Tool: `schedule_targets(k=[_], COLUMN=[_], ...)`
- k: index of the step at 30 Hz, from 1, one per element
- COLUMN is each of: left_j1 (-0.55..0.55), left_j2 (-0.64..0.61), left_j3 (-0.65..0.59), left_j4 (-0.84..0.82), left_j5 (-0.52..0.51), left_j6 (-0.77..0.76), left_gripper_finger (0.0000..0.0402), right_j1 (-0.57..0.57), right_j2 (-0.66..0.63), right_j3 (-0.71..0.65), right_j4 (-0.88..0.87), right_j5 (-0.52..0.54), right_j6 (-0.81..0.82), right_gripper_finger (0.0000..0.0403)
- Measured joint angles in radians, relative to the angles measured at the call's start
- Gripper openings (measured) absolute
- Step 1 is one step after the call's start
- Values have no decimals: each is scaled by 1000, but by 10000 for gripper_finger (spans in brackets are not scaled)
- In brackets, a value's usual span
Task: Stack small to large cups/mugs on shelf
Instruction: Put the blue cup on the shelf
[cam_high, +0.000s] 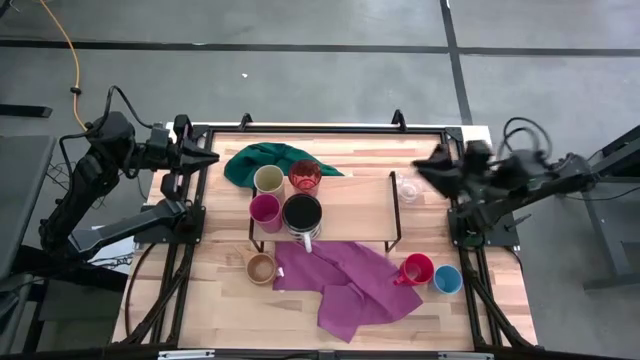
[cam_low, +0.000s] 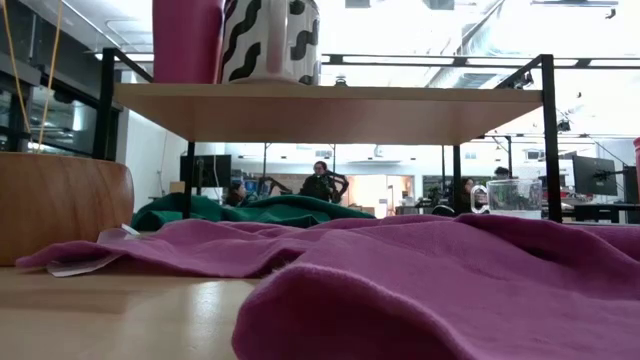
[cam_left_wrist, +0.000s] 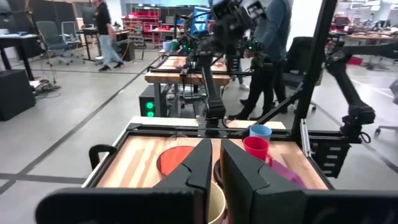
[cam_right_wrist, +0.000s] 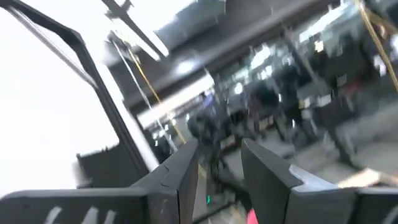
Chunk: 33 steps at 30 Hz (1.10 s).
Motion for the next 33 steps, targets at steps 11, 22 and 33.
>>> schedule_targets(k=[11, 22, 33], left_j1=[0, 0, 0], left_j2=[0, 0, 0], left_j3=[0, 0, 0], left_j4=[9, 10, -2], left_j5=[3, -87, -119], left_j6=[-41, -151, -161], left_gripper_finger=[24, 24, 24], right_j1=[89, 127, 133], right_j2=[-77, 93, 123], right_j3=[259, 598, 456], right_j4=[-703, -1633, -1706], right_j5=[161, -16, -305], right_j6=[41, 525, 593], right_gripper_finger=[114, 114, 107])
